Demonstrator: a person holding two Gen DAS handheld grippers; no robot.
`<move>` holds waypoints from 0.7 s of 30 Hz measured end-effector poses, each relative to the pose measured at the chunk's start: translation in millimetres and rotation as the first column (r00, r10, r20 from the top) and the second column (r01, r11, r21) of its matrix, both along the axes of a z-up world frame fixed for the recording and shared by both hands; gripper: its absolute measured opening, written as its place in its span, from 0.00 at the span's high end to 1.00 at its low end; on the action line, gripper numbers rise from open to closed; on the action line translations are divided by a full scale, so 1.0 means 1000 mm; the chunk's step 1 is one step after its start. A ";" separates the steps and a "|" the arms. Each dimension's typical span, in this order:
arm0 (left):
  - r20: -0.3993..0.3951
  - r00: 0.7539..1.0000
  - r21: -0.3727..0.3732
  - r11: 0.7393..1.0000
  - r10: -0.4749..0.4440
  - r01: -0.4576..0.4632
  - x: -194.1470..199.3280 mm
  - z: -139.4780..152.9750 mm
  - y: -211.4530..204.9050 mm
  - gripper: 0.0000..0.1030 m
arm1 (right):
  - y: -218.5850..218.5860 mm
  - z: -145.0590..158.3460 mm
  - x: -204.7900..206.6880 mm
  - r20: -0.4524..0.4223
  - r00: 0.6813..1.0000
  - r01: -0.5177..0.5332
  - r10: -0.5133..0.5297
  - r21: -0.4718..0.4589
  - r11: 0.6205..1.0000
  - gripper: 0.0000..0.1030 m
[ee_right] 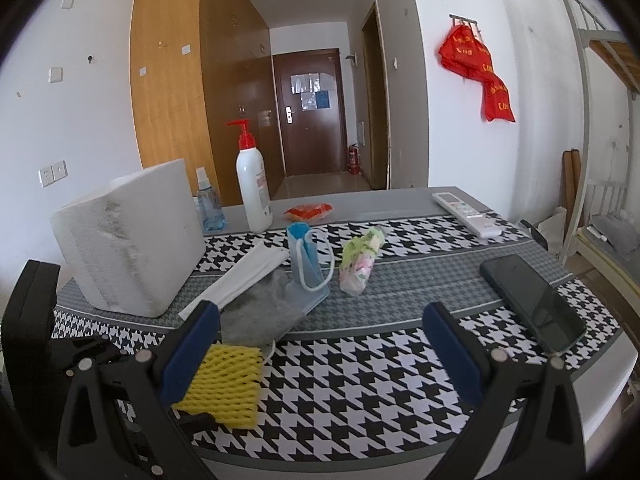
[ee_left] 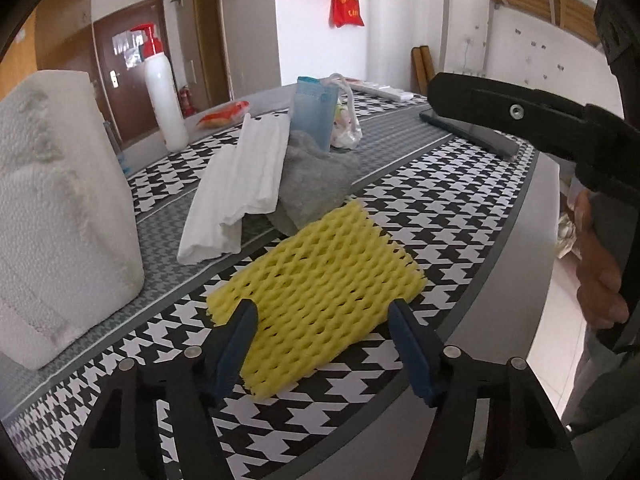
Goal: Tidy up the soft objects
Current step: 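Lower the left tool onto the yellow foam net and close to grasp it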
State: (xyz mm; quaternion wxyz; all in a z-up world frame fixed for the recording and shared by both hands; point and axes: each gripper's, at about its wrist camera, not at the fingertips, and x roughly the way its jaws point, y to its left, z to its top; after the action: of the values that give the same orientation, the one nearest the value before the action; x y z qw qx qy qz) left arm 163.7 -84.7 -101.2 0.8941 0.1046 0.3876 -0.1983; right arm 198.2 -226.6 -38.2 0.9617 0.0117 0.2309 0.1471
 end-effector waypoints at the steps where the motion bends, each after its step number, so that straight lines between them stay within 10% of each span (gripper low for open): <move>1: 0.004 1.000 0.013 1.000 -0.005 0.005 0.000 -0.001 -0.001 0.36 | 0.000 0.000 0.000 -0.001 1.000 0.001 -0.001 0.000 1.000 0.00; 14: -0.012 0.999 0.035 0.999 -0.041 0.042 0.000 0.000 0.003 0.48 | -0.002 -0.003 -0.001 -0.010 1.000 0.005 -0.005 0.004 1.000 0.00; 21: -0.014 1.000 -0.025 1.000 0.016 -0.016 0.006 0.004 0.016 0.75 | 0.002 -0.003 0.000 -0.021 1.000 0.006 -0.006 0.004 1.000 0.00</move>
State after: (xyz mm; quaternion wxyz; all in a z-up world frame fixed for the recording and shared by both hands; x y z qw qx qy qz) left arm 169.5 -68.4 -97.5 0.8943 0.0888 0.3919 -0.1969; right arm 198.5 -224.9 -41.5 0.9597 0.0159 0.2406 0.1445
